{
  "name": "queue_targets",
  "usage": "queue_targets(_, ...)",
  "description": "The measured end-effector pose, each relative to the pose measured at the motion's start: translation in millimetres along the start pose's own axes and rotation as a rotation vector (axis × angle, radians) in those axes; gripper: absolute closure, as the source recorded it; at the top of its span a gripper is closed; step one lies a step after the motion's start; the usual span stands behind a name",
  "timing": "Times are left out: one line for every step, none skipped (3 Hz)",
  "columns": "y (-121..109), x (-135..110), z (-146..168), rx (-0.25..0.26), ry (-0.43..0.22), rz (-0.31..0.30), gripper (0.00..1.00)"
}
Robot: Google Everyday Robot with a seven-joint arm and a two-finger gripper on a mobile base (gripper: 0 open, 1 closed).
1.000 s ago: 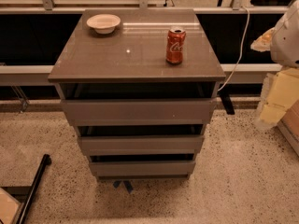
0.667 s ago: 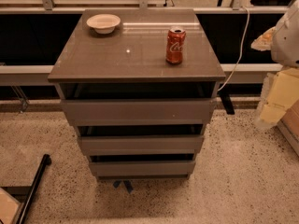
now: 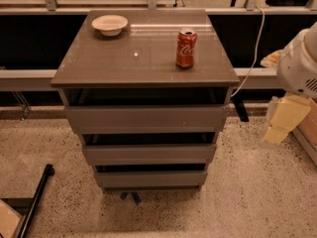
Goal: Open bottom drawer
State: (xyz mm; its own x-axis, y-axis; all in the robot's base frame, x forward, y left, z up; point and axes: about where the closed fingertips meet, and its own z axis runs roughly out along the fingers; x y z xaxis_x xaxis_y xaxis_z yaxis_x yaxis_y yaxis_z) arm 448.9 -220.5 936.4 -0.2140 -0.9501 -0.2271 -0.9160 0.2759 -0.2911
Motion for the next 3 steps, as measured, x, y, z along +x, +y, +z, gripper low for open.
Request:
queue_targets(-0.4,9.8,29.2,0.001,-0.040,0.012,0.00)
queue_targets(-0.4,9.8,29.2,0.001,-0.040,0.012,0.00)
queue_targets(15.2,4.5,56.1,-0.071,-0.097,0.032,0.00)
